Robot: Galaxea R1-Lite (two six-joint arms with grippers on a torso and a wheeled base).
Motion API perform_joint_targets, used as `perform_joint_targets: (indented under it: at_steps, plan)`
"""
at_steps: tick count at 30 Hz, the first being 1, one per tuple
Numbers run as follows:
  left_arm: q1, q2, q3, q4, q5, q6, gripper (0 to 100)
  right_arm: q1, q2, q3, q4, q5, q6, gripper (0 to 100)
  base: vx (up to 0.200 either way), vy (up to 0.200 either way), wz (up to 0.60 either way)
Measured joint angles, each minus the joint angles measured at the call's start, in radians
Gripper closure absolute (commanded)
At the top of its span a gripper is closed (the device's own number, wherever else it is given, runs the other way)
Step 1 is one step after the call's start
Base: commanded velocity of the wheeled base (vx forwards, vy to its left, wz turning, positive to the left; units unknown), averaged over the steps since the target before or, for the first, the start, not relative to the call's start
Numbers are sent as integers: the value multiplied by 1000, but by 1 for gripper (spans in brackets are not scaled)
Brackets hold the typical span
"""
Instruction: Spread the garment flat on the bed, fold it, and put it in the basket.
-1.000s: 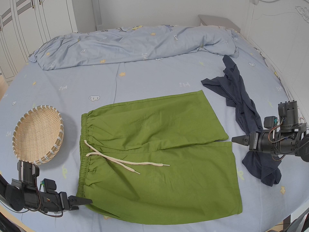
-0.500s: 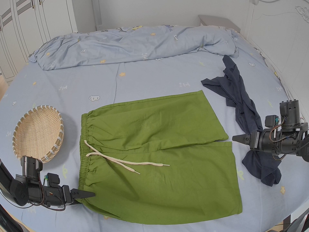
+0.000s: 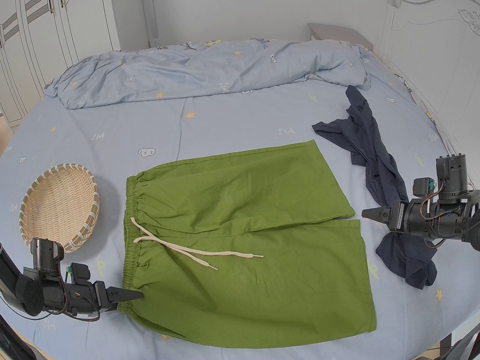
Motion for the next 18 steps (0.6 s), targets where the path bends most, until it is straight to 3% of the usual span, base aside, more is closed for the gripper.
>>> perform_joint_targets:
  at_steps: [18]
  plan:
    - [45, -161, 106, 1, 4, 7, 100, 10, -3, 19, 3, 2, -3, 0, 0, 0, 0]
